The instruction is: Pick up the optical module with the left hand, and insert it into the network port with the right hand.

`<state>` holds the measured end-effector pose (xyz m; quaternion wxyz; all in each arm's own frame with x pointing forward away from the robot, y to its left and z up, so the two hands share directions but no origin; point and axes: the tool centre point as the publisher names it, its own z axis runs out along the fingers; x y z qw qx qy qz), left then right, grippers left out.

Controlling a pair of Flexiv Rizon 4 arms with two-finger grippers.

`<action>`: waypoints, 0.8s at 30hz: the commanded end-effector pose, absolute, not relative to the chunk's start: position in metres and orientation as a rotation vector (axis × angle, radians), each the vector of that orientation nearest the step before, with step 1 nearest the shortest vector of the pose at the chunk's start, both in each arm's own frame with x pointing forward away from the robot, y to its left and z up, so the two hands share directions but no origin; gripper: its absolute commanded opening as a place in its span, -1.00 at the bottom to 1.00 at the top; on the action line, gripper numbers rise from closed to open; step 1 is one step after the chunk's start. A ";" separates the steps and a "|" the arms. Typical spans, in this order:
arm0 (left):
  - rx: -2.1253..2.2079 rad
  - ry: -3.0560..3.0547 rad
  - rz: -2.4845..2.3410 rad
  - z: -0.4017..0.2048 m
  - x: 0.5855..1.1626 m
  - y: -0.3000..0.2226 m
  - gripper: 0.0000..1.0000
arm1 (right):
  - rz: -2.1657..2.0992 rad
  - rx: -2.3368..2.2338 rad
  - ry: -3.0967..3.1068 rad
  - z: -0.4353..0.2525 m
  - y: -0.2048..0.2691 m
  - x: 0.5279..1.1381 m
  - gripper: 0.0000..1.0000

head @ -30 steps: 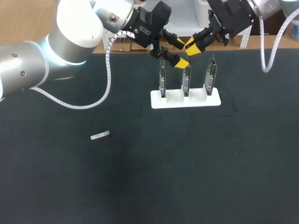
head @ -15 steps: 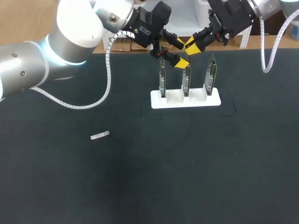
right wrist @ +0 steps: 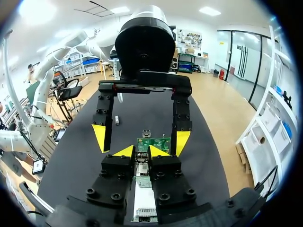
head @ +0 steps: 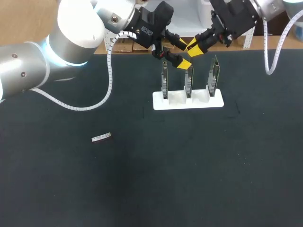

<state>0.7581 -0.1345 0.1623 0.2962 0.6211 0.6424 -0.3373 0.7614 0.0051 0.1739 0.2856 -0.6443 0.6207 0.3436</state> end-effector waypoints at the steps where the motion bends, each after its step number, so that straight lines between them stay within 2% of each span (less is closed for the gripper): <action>1: 1.651 1.707 -0.895 0.162 0.757 -0.134 1.00 | 0.913 -1.720 1.664 0.173 0.005 0.760 -1.00; 24: 1.651 1.707 -0.895 0.162 0.757 -0.134 1.00 | 0.909 -1.714 1.669 0.171 0.005 0.761 -1.00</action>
